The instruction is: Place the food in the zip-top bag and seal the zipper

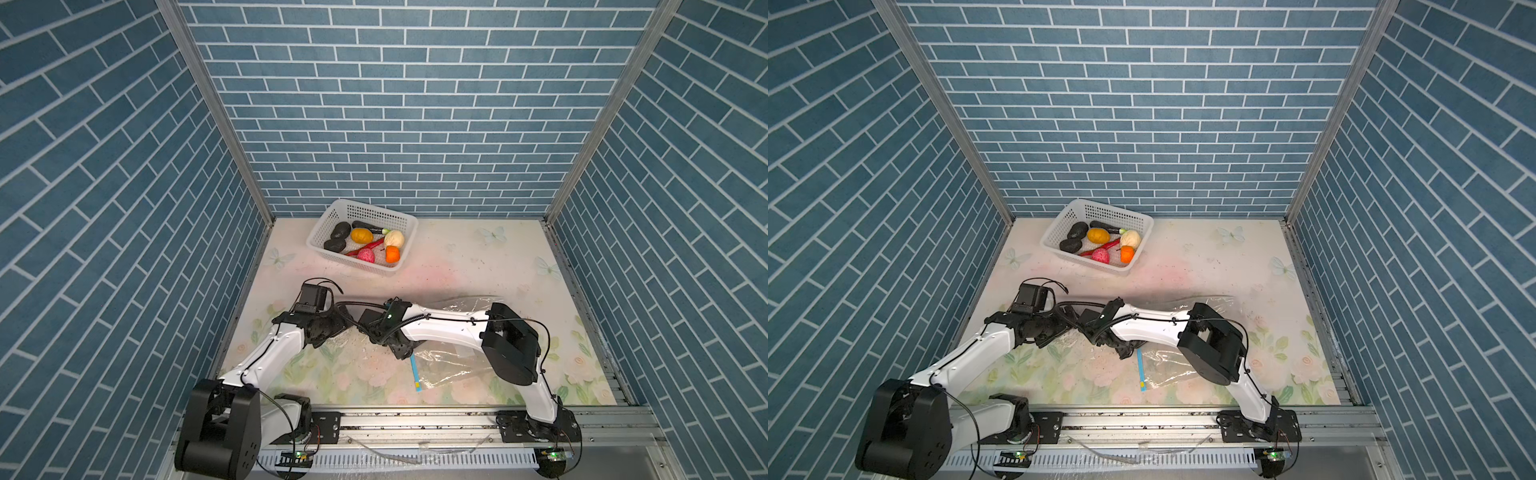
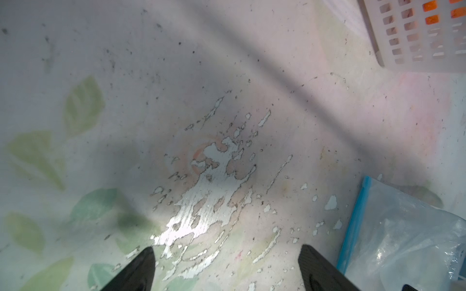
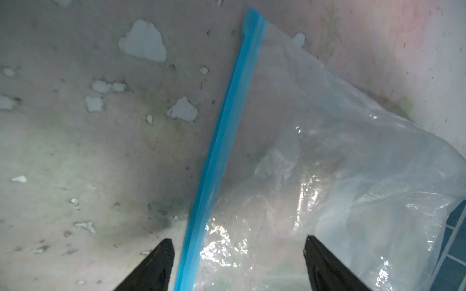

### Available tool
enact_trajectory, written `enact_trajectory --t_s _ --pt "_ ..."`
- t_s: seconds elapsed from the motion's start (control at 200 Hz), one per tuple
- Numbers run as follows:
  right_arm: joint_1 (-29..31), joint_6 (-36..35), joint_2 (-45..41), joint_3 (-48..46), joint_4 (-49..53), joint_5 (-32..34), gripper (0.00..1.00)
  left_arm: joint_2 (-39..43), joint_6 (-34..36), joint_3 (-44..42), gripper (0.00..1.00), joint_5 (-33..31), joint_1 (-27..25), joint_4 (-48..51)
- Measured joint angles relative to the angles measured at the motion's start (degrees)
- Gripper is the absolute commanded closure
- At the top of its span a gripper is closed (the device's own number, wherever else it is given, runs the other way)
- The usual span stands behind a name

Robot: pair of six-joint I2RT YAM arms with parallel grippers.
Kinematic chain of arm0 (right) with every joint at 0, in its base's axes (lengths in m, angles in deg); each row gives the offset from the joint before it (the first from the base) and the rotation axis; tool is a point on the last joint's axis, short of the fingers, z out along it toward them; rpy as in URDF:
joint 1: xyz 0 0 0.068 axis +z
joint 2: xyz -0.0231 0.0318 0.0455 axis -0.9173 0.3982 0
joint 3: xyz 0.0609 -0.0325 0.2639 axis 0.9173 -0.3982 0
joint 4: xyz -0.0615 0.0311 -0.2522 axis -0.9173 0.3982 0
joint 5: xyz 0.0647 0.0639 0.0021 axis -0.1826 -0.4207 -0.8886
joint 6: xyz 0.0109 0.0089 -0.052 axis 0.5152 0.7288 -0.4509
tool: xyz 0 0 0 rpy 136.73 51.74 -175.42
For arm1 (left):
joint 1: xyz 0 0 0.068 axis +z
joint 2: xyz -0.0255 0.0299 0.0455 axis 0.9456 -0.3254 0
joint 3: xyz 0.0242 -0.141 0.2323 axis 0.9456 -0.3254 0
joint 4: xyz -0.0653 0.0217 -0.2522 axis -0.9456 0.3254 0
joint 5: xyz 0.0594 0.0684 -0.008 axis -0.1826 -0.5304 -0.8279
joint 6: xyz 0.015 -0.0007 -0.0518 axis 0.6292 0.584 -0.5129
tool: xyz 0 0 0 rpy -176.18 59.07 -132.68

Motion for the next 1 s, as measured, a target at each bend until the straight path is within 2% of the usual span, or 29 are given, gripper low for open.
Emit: enact_trajectory --t_s 0.54,0.59,0.825,1.0 --pt "1.44 1.55 0.35 -2.14 2.16 0.55 0.32 -0.59 0.50 0.00 0.08 0.07 0.00 0.04" --pt "1.55 1.70 0.35 -2.14 2.54 0.61 0.36 -0.59 0.57 0.00 0.08 0.04 0.00 0.04" --pt "1.64 2.71 0.44 -2.14 3.78 0.96 0.44 -0.59 0.72 0.00 0.08 0.02 0.00 0.04" --pt "1.64 3.10 1.16 -3.52 3.19 1.16 0.55 -0.59 0.79 0.00 0.09 0.02 0.02 0.04"
